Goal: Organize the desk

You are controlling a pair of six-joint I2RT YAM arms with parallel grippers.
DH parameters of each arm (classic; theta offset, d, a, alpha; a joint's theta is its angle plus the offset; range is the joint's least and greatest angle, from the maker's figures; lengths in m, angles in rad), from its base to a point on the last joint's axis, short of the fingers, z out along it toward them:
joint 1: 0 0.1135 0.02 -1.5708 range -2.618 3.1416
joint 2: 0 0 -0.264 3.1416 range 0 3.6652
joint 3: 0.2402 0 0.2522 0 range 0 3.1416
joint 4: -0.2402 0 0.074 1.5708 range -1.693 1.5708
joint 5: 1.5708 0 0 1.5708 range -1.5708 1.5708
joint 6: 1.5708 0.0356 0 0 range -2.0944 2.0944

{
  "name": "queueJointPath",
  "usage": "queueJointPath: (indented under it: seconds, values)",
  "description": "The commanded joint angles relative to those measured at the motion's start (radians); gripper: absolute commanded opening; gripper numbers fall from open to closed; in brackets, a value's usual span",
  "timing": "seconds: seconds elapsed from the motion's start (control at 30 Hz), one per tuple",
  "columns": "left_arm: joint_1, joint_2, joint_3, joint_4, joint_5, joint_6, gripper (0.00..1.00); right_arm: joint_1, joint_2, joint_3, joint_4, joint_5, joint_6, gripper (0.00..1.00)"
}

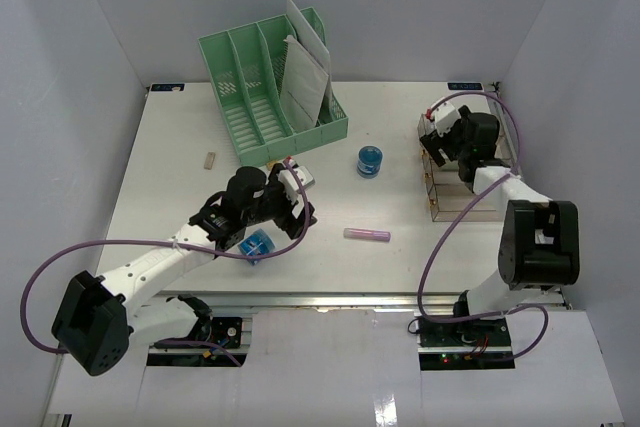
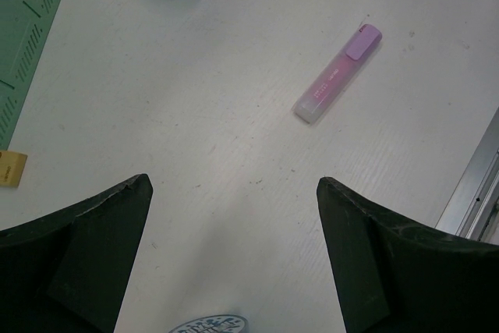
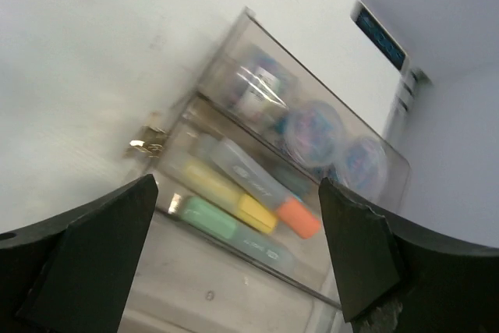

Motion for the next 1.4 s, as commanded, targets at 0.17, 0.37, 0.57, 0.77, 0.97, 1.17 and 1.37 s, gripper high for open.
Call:
queueJointPath:
  seconds: [0.17, 0.37, 0.57, 0.77, 0.97, 1.17, 1.37]
  values:
    - [0.004, -0.080, -0.006, -0.005, -0.115, -0.019, 0.98, 0.168, -0.212, 0.015, -0.864, -0.903, -0.553, 0.90]
    - [0.005, -0.107, -0.010, -0.023, -0.230, -0.046, 0.98, 0.450, -0.177, -0.140, -0.583, -0.492, -0.289, 0.90]
    - [0.005, -0.140, -0.026, -0.031, -0.282, -0.048, 0.98, 0.503, -0.095, -0.124, -0.459, -0.329, -0.136, 0.93]
    - [0.005, -0.140, -0.026, -0.036, -0.293, -0.045, 0.98, 0.541, -0.037, -0.118, -0.475, -0.307, -0.133, 0.87]
    - [0.005, -0.139, -0.026, -0.038, -0.325, -0.043, 0.98, 0.547, 0.023, -0.088, -0.553, -0.333, -0.171, 0.55]
    - [0.005, -0.145, -0.026, -0.042, -0.332, -0.044, 0.98, 0.542, 0.010, -0.070, -0.580, -0.309, -0.201, 0.32]
    - [0.005, -0.163, -0.034, -0.044, -0.334, -0.044, 0.98, 0.382, -0.129, 0.004, -0.578, -0.349, -0.266, 0.25]
